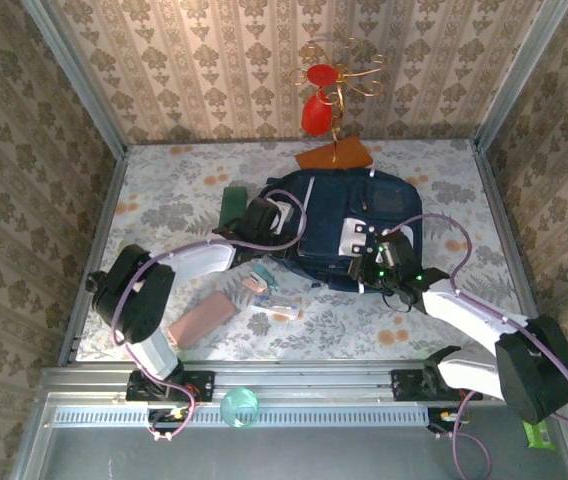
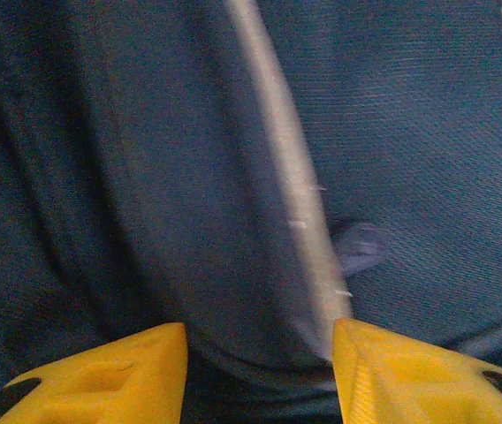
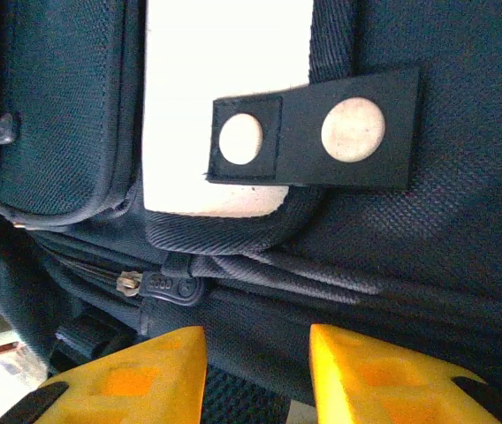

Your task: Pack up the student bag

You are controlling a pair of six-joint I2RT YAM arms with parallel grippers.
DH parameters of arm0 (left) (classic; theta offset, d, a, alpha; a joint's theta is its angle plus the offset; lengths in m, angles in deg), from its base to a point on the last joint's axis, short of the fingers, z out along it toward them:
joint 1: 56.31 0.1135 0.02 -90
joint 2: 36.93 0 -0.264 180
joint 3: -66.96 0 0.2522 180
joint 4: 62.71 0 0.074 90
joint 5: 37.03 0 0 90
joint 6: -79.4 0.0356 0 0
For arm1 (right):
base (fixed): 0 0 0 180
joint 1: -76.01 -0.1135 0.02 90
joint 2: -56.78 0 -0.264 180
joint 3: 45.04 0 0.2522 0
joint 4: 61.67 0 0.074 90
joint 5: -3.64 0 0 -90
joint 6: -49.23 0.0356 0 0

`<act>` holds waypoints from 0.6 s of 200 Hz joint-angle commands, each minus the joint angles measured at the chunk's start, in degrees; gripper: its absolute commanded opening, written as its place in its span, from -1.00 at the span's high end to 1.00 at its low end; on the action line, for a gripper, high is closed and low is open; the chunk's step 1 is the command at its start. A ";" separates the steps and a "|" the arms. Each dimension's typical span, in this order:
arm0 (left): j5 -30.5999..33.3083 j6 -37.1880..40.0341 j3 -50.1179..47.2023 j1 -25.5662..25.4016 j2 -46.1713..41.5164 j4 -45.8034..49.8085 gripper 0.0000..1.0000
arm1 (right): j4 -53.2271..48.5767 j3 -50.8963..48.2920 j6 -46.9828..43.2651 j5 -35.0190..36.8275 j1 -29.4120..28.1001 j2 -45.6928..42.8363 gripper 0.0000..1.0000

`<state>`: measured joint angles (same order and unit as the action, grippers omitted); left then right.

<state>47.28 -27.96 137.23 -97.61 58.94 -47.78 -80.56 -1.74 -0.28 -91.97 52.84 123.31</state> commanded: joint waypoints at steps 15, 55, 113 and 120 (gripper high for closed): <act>1.99 4.53 2.49 -7.81 -1.47 1.14 0.02 | -3.37 -0.26 -1.96 0.81 1.31 -4.83 0.27; 10.93 7.15 12.75 -15.22 5.99 11.33 -0.07 | -2.96 -1.90 -0.78 -3.91 8.78 -5.50 0.27; 10.00 8.63 22.01 -18.43 13.94 18.38 -0.06 | -1.05 -3.04 -0.50 -6.39 13.44 -2.82 0.26; 10.61 8.45 22.83 -18.69 14.73 19.00 -0.06 | -0.76 -3.24 -0.50 -6.49 13.60 -2.72 0.26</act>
<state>56.17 -20.79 156.77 -115.12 71.47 -33.98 -81.34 -3.81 -1.11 -97.56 65.38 119.42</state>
